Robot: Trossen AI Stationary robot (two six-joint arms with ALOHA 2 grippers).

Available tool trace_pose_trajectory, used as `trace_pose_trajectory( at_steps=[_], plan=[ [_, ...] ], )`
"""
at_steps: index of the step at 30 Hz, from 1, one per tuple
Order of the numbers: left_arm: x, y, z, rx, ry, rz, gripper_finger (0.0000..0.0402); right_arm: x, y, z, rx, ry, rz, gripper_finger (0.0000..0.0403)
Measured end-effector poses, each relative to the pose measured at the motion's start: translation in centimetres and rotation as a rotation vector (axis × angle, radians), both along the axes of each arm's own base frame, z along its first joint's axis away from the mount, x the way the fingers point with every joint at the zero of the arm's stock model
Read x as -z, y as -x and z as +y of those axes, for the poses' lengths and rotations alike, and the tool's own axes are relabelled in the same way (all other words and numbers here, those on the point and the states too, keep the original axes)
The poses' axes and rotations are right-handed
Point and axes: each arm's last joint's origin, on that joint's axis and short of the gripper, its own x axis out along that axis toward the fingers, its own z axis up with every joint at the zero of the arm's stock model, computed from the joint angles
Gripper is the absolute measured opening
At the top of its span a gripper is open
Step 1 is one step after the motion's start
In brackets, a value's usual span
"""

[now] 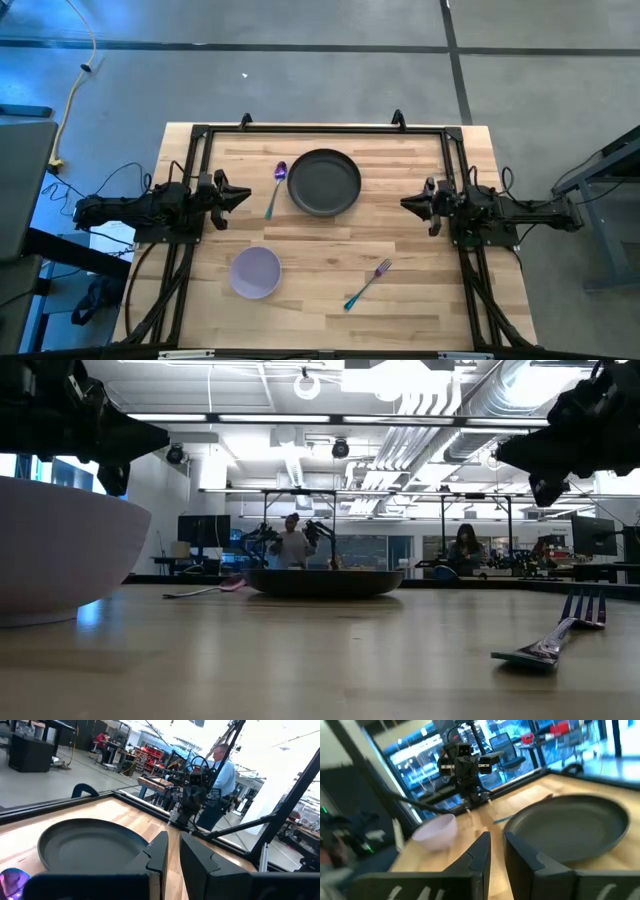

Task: Set table place
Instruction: Move the black plate to the center

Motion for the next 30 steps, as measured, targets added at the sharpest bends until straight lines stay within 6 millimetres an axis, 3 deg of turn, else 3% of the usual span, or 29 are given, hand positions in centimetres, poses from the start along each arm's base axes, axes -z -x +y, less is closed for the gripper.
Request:
trace_pose_trajectory(
  at_steps=[16,21,30],
  plan=[
    [0.00,-0.01,-0.03,0.031,0.318,-0.113,0.0037,-0.13,0.02,-0.12,0.038,-0.416,-0.061,0.0044],
    [0.07,-0.03,-0.09,0.062,0.478,-0.156,0.0037,-0.16,0.04,-0.27,0.088,-0.470,-0.083,0.0044],
    [0.11,0.00,0.02,0.024,0.518,-0.177,0.0037,-0.25,0.08,-0.43,0.140,-0.499,-0.111,0.0044]
  ],
)
